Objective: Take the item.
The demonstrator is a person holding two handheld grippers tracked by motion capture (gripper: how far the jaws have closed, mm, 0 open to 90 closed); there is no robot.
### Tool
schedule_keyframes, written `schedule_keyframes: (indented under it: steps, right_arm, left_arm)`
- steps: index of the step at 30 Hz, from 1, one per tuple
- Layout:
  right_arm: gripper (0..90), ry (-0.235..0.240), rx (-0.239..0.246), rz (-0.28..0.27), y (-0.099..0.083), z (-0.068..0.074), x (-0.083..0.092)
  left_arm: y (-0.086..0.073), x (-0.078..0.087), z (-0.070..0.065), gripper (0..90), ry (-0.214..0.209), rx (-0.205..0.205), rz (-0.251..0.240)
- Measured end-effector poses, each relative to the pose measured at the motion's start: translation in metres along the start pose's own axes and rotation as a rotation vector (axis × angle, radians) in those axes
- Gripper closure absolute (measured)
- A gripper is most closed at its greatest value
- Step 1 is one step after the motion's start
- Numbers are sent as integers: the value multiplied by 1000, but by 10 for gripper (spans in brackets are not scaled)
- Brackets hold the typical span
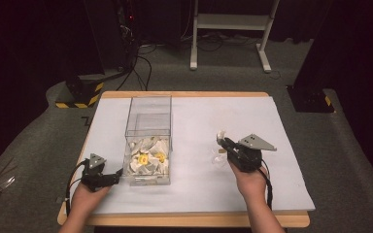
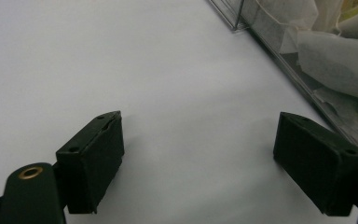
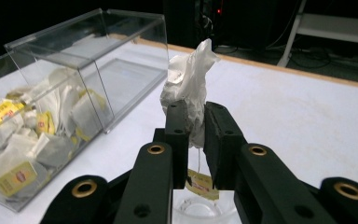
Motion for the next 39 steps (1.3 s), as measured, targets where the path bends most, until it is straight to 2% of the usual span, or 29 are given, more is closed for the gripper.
schedule_keyframes:
  steps: [7, 10, 16, 17, 20, 21, 22, 24, 25, 27, 29, 39]
  right_arm:
    - [800, -7, -3, 35, -15, -1, -4]
    - [748, -5, -1, 35, -16, -2, -5]
    - [616, -30, -11, 20, -14, -4, -1]
    - [616, -30, -11, 20, -14, -4, -1]
    - [530, -37, -15, 15, -13, -5, 3]
    - [478, -27, -17, 14, -13, -5, 4]
    - [369, -17, -6, 13, -14, -4, 7]
    - [264, -23, 3, 20, -16, -2, 10]
    - [264, -23, 3, 20, -16, -2, 10]
    - [197, -40, 7, 26, -19, -1, 12]
    - [144, -54, 11, 56, -26, -2, 15]
    - [141, -79, 6, 120, -50, -9, 22]
  left_arm:
    - [0, 0, 0, 163, 0, -1, 0]
    - [0, 0, 0, 163, 0, 0, -1]
    - [0, 0, 0, 163, 1, -1, 0]
    - [0, 0, 0, 163, 0, -1, -1]
    - [0, 0, 0, 163, 2, 0, -2]
    - [0, 0, 0, 163, 2, -1, -2]
    - [0, 0, 0, 163, 1, 2, -1]
    - [0, 0, 0, 163, 1, 0, -1]
    - [0, 0, 0, 163, 1, 0, -1]
    - [0, 0, 0, 163, 1, 2, -2]
    - [0, 0, 0, 163, 2, 2, -2]
    - [0, 0, 0, 163, 2, 2, -3]
Point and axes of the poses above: each handheld gripper's, and its own axes: x roughly backward along the jaws, y roughly out of its top, z roughly to its left, the point moved 4 cm from there along -x, roughly forward along the jaws, and after that the axes turned 6 degrees about -z, right-handed, at the moved point
